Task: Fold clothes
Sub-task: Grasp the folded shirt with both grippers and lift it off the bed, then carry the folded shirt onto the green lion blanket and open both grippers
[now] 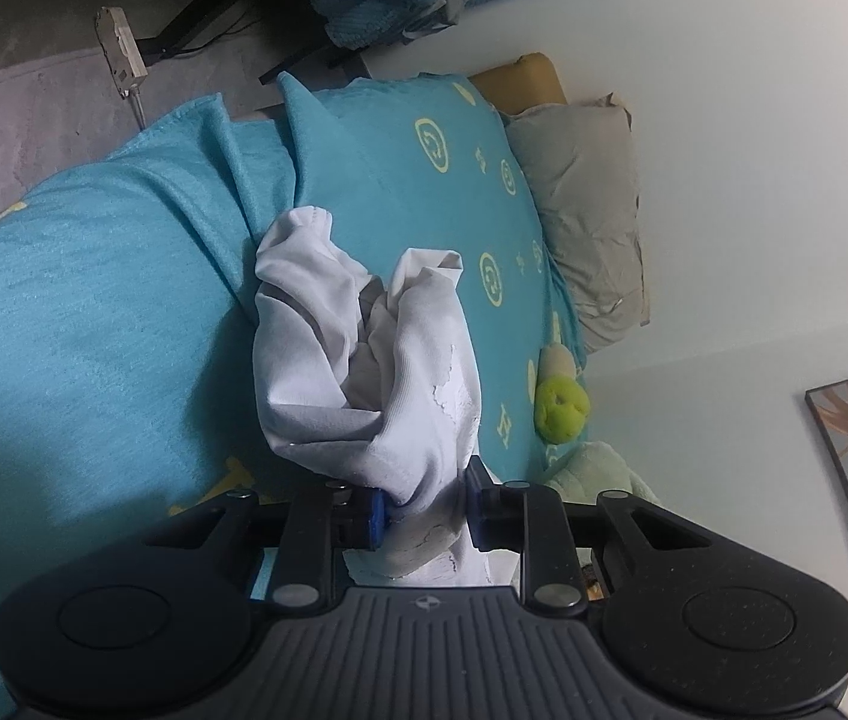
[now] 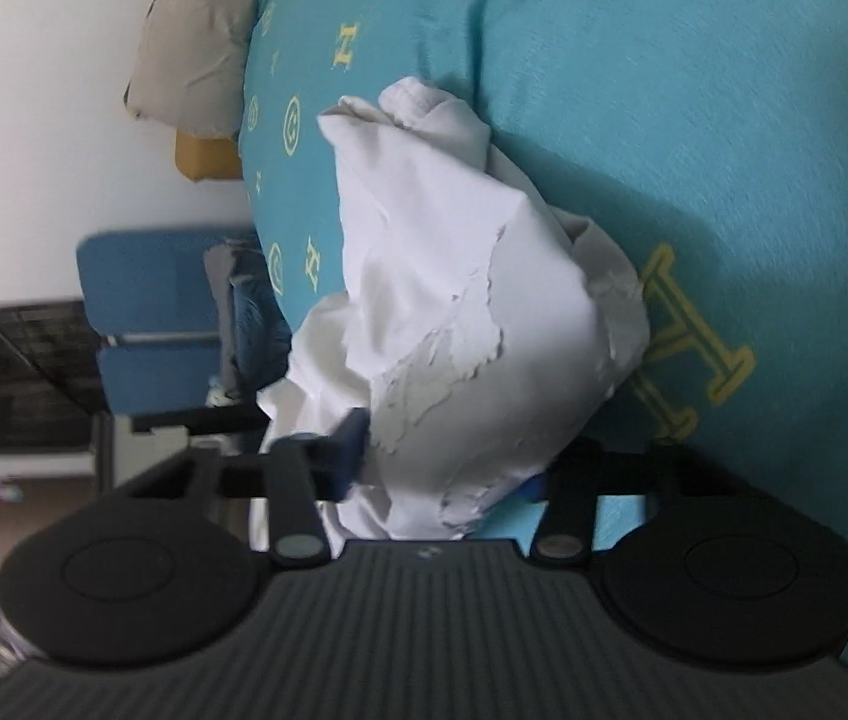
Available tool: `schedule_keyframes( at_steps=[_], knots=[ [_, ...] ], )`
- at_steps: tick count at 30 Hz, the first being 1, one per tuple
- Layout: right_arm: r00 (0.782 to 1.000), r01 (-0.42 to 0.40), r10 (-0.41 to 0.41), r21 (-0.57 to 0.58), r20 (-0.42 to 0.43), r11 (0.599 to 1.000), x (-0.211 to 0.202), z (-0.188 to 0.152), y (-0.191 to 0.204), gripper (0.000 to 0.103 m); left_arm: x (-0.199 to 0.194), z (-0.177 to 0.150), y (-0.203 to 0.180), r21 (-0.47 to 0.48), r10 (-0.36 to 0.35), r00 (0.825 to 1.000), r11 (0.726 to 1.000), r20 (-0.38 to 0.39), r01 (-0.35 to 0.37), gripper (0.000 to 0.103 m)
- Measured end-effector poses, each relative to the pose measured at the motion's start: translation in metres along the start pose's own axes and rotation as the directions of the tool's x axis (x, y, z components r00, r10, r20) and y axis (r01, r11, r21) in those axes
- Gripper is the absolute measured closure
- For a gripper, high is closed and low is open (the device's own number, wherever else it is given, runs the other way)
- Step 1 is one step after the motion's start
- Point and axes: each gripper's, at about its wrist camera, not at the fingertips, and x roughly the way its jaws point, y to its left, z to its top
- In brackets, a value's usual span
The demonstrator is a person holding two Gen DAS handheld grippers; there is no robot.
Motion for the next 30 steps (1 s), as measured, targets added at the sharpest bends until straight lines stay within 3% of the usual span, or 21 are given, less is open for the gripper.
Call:
schedule_keyframes(
  at_steps=[2,5,17,23,27,30],
  knots=[
    [1.000,0.003,-0.002,-0.051,0.010,0.999,-0.002,-0.005,0.006,0.073,-0.003,0.000,-0.004,0.016,0.017,1.000,1.000,0.012,-0.018,0.078],
    [1.000,-0.007,0.010,-0.104,0.021,0.995,-0.013,-0.013,0.017,0.077,-0.013,-0.003,-0.015,0.048,0.035,0.999,0.998,0.026,-0.036,0.078],
    [0.991,-0.080,0.099,-0.194,0.088,0.978,-0.128,-0.027,0.059,0.078,-0.079,-0.038,-0.118,0.180,0.014,0.998,0.984,-0.057,-0.004,0.078],
    [0.969,-0.135,0.181,-0.254,0.167,0.958,-0.210,0.020,0.088,0.078,-0.060,-0.080,-0.209,0.229,-0.076,0.992,0.968,-0.106,0.099,0.078],
    [0.935,-0.134,0.223,-0.308,0.277,0.942,-0.266,0.074,0.110,0.078,-0.014,-0.119,-0.286,0.282,-0.146,0.976,0.941,-0.160,0.187,0.078],
    [0.901,-0.105,0.236,-0.344,0.365,0.933,-0.306,0.126,0.128,0.078,0.035,-0.145,-0.343,0.285,-0.191,0.955,0.925,-0.229,0.253,0.078]
  ],
)
